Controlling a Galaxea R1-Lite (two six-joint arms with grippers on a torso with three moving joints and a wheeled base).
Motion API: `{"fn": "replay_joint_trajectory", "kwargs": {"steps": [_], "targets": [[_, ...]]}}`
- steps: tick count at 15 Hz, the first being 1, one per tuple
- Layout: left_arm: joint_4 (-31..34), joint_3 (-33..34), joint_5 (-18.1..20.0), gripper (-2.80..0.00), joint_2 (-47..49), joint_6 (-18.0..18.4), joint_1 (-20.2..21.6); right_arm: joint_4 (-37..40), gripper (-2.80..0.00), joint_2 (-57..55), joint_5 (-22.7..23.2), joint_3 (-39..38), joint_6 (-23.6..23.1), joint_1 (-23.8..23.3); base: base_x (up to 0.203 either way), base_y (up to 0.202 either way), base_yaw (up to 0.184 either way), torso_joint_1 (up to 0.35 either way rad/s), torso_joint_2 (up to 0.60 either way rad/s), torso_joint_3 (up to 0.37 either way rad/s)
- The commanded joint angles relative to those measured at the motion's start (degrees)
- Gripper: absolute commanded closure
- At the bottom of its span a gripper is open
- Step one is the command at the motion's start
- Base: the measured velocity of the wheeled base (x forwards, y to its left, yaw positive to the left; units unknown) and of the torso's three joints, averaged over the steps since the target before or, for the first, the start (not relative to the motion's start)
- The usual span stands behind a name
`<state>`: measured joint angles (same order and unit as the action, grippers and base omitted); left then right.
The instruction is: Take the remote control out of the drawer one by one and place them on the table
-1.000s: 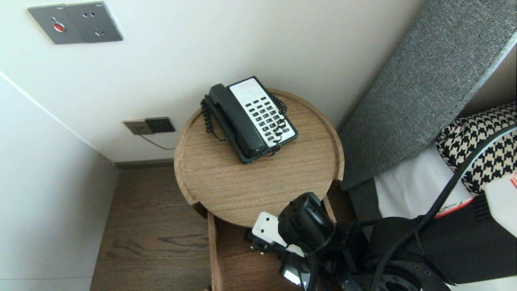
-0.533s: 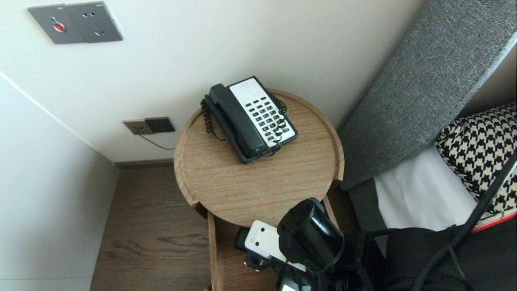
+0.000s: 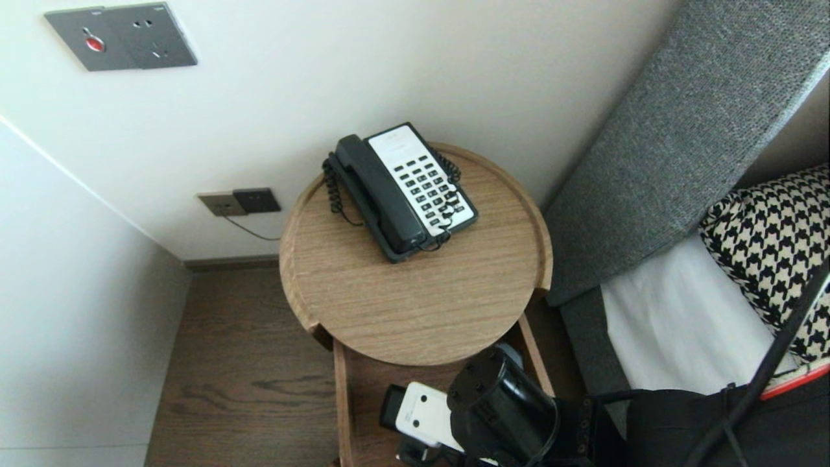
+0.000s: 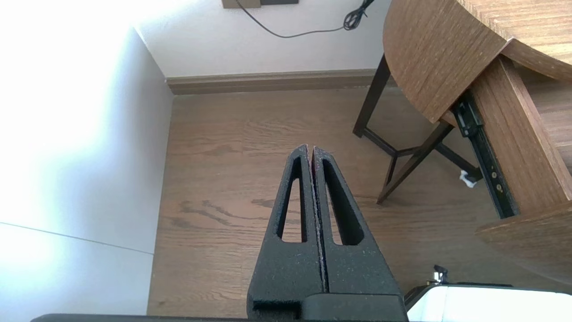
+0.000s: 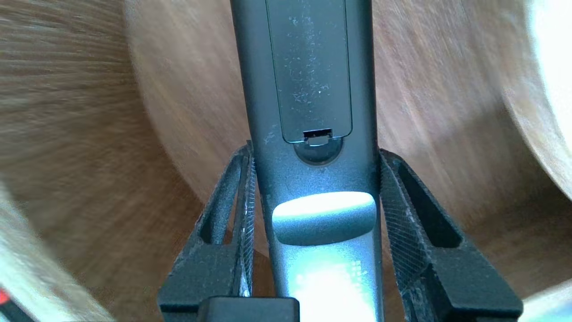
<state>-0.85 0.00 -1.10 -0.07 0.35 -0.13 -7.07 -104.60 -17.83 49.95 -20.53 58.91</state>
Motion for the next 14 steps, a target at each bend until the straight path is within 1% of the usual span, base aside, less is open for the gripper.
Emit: {"fn": "replay_joint_trajectory", "kwargs": {"steps": [1,7,11,14], "targets": [[0.0,0.0,0.0,0.00,0.1,0.0,0.0,0.0,0.00,-0.7,-0.1,0.7,-0.1,0.9,0.000,0.000,0.000,0.000,0.00,0.000],[0.0,0.0,0.0,0.00,0.1,0.0,0.0,1.2,0.00,0.5,-0.1,2.7,-1.4,2.0,0.000,0.000,0.000,0.000,0.00,0.000],[0.0,0.0,0.0,0.00,0.1,0.0,0.0,4.5,0.00,2.1,-0.1,5.3,-1.5,2.7,0.000,0.000,0.000,0.000,0.00,0.000],[0.0,0.0,0.0,0.00,0.1,0.0,0.0,6.6,0.00,4.3,-0.1,5.7,-1.5,2.9,0.000,0.000,0.000,0.000,0.00,0.000]]}}
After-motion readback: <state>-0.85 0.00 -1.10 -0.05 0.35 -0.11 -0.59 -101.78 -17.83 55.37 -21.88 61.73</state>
